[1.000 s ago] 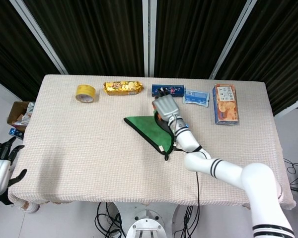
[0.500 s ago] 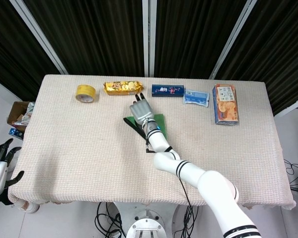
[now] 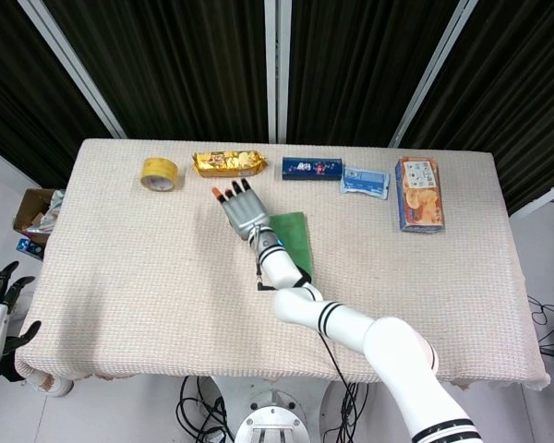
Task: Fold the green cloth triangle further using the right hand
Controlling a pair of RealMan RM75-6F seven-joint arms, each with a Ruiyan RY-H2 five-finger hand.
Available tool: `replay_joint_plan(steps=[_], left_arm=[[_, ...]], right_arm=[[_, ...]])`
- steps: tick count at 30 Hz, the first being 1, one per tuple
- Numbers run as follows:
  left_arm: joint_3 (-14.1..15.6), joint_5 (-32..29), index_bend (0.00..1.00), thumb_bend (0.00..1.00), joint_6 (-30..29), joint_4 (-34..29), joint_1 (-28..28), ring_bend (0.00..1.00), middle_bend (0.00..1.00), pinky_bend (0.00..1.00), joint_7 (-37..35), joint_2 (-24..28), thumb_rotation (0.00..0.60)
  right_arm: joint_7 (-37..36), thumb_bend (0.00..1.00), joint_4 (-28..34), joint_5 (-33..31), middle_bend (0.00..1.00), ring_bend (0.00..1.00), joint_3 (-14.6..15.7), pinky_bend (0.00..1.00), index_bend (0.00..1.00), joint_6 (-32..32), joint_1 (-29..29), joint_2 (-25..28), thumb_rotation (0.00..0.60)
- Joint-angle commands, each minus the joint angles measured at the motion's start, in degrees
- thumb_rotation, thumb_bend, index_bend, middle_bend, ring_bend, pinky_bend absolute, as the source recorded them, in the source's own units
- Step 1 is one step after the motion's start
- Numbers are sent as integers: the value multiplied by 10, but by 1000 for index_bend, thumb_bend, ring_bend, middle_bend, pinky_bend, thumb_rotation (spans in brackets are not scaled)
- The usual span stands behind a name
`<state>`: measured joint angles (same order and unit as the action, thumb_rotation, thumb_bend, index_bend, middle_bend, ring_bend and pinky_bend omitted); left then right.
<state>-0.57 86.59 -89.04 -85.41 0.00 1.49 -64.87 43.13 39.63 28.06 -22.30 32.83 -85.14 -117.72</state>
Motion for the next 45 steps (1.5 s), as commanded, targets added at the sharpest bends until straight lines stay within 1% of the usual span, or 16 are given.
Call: replay_joint_plan(steps=[1,2,4,5,8,11,12,15,19,26,29,34,37,39,43,45], left_arm=[[0,-1,230,193,-1,1,1,135,65,137,-1,1,600],[-1,-1,229,193,-2,1,2,135,66,136,-2,1,600],[-1,-2,229,193,-2,1,2,135,65,136,-2,2,600],[-1,-2,229,193,-1,1,2,135,65,136,-2,1,600],[-1,-2,229,193,0,0,1,135,65,137,-1,0,600],[-2,2,229,193,0,-2,0,135,65,137,2,-1,600],[-2,3,229,194,0,-3,-1,135,65,136,3,-1,600],[-2,4,229,193,2,-7,-3,135,65,136,9,-1,600],[-2,4,228,194,3,-12,-3,135,65,137,14,-1,600],[-2,5,226,193,3,-18,-4,135,65,136,19,3,600],[-1,5,226,193,1,-20,-2,135,66,136,20,4,600],[0,6,225,193,-1,-22,0,135,66,136,20,5,600],[1,9,225,193,-3,-23,0,135,65,136,20,5,600],[0,11,225,193,-7,-23,2,135,65,136,19,7,600],[-2,14,225,193,-13,-22,2,135,65,137,16,9,600],[-5,16,225,193,-14,-20,0,135,65,137,15,9,600]], right_arm=[[-59,197,96,54,140,0,-2,0,0,50,52,55,600],[-71,204,123,66,153,0,0,0,0,63,67,69,600],[-93,241,199,90,194,1,12,0,5,93,109,112,600],[-99,276,239,98,215,3,22,0,13,106,130,136,600],[-94,421,318,97,271,11,49,0,36,120,166,188,600],[-85,484,362,78,295,11,68,0,37,122,180,217,600],[-85,498,368,73,296,11,70,0,37,120,181,221,600],[-98,513,369,69,296,10,72,0,37,108,180,218,600],[-112,513,347,70,295,10,74,0,37,87,169,197,600],[-129,513,272,83,285,10,77,0,37,53,137,131,600],[-132,516,250,90,284,10,81,0,37,45,128,114,600],[-131,518,251,95,282,10,89,0,37,45,127,117,600],[-144,516,285,110,274,8,82,0,37,65,138,142,600],[-155,511,334,135,270,6,76,0,37,97,156,177,600],[-157,470,460,179,269,6,85,0,39,181,214,280,600],[-148,442,531,205,268,7,102,0,48,243,256,340,600]])
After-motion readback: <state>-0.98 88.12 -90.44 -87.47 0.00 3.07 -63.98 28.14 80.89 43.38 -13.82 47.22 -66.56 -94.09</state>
